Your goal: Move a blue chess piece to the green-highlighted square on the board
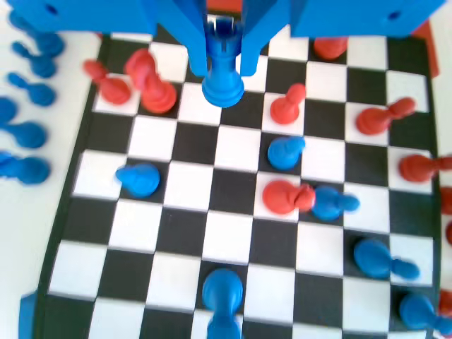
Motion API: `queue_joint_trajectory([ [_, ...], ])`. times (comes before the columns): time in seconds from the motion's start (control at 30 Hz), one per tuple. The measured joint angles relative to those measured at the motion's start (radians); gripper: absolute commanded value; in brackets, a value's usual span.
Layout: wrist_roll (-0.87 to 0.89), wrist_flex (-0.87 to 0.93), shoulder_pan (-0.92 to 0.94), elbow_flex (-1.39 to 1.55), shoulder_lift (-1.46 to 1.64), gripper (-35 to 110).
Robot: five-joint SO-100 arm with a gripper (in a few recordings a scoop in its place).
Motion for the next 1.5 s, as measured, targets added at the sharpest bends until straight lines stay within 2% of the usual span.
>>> queue_joint_trajectory([
  [0.23,-0.032,-0.075,-0.006,0.242,0.176,1],
  [0.6,-0.089,-0.241,0.029,0.495,0.281,1],
  [1.5,-0.089,-0.446,0.063,0.595,0.287,1],
])
